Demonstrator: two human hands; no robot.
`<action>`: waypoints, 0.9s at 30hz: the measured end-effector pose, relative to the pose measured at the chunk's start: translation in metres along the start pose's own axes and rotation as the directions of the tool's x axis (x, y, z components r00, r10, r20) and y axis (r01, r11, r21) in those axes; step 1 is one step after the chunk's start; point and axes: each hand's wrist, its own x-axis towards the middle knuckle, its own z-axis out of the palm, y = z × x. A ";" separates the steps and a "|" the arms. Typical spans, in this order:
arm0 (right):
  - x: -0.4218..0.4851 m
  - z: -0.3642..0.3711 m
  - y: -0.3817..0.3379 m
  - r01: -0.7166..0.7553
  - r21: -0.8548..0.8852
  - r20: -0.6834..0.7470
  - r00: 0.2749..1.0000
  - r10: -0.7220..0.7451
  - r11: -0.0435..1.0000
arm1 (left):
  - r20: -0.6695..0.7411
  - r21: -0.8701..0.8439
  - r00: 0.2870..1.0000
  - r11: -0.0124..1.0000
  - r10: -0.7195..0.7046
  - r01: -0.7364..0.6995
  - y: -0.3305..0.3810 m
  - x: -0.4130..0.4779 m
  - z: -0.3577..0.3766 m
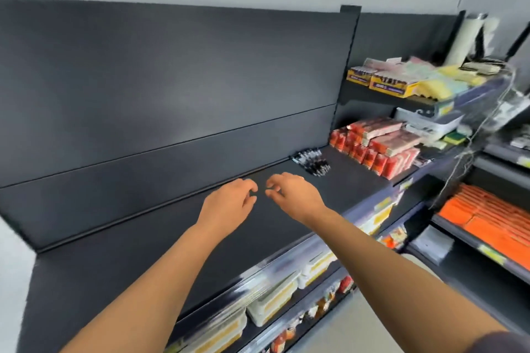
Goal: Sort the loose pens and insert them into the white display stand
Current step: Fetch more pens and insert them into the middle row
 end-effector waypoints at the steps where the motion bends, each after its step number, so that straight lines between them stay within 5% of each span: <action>1: 0.002 -0.005 0.016 -0.026 -0.009 0.016 1.000 0.026 1.000 | 0.012 -0.004 1.000 1.000 0.010 -0.010 0.009 0.012 0.009; 16: 0.126 -0.022 0.214 -0.219 -0.069 0.142 0.964 0.227 0.973 | 0.370 0.058 0.929 0.998 -0.022 0.000 0.037 0.224 0.175; 27: 0.203 0.022 0.277 -0.163 -0.113 0.292 0.937 0.190 0.980 | 0.492 0.213 0.836 0.964 -0.244 0.157 0.036 0.292 0.250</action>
